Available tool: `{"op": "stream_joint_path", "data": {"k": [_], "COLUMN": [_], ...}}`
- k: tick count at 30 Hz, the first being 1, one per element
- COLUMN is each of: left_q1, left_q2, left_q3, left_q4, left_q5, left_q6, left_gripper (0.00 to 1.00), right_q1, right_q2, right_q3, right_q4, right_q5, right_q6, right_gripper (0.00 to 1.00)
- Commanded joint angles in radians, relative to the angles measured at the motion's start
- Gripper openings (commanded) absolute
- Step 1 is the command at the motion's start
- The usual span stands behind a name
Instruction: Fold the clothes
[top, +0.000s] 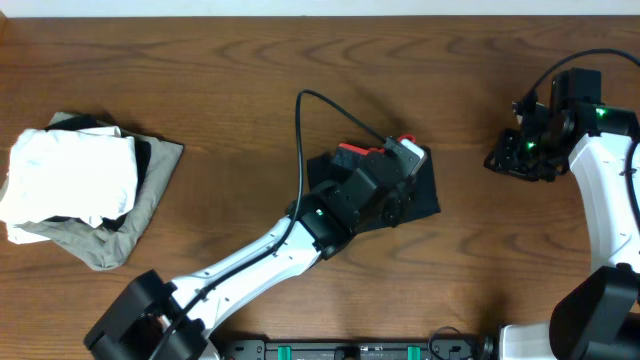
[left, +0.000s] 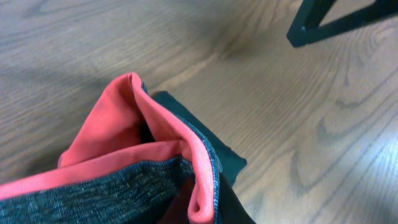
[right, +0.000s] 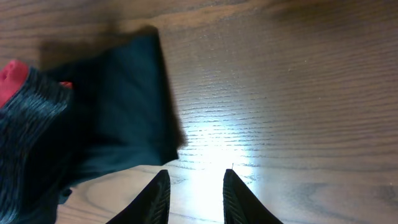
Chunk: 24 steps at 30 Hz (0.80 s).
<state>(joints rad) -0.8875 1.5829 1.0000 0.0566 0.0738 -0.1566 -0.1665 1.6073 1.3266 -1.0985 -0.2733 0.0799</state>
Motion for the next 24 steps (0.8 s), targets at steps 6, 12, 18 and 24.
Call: {"op": "stream_joint_path", "data": {"k": [6,12,18,24], "left_q1": [-0.06,-0.126,-0.106,0.045], "left_q2": [0.127,0.17,0.068,-0.189], "left_q3": [0.019,0.019,0.019,0.019], "left_q4": [0.166,0.229,0.051,-0.195], "left_q5": [-0.006,-0.003,-0.072,-0.117], "left_q6": [0.006,0.006,0.064,0.021], "left_gripper": [0.15,0.6,0.61,0.61], "right_q1": [-0.004,-0.004,-0.002,0.048], "right_q2": [-0.018,-0.018,-0.018,-0.018], "right_q3": [0.0,0.0,0.0,0.0], "right_q4": [-0.002,-0.004,0.017,0.059], "right_q5": [-0.016,-0.016,-0.054,-0.293], "right_q6": [0.013,0.017,-0.034,-0.212], "right_gripper": [0.27,0.27,0.3,0.33]}}
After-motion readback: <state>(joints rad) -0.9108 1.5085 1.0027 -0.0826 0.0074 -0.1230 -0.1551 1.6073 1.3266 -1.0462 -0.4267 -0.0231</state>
